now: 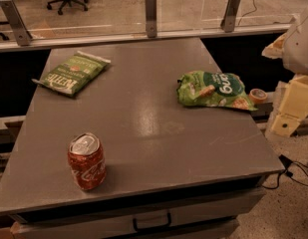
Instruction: Move green rice chip bag near green jalapeno chip bag
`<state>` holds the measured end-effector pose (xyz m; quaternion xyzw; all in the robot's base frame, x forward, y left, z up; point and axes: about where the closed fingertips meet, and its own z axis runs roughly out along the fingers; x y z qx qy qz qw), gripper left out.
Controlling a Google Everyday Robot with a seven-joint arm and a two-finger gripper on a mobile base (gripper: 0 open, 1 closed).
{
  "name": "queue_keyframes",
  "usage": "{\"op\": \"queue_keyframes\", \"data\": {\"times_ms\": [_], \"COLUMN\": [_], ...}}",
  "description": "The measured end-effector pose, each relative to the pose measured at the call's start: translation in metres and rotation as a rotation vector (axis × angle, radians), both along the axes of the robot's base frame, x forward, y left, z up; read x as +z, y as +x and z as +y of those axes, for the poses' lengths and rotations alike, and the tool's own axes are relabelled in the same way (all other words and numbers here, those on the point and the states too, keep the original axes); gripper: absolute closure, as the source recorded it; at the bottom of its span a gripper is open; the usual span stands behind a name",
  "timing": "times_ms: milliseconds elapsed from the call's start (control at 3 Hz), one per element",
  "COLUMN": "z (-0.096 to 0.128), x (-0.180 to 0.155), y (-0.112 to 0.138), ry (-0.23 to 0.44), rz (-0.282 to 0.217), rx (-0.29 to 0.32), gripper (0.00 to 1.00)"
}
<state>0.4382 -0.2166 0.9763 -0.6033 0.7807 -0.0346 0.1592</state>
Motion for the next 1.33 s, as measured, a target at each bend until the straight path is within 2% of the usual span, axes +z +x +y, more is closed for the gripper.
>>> {"op": "queue_keyframes", "data": {"times_ms": [333,667,1000,1333], "z": [0.0,-0.003,0.008,0.024], "x": [0.0,-0.006,-0.029,-0.054], "y": [0.0,0.025,0.093,0.14], "ry": [0.0,0.03,0.13,0.212], "rz": [0.0,-0.037,-0.106,-0.097], "rx": [0.0,0.021,0.078,0.093], "gripper": [0.0,0.0,0.0,0.0]}}
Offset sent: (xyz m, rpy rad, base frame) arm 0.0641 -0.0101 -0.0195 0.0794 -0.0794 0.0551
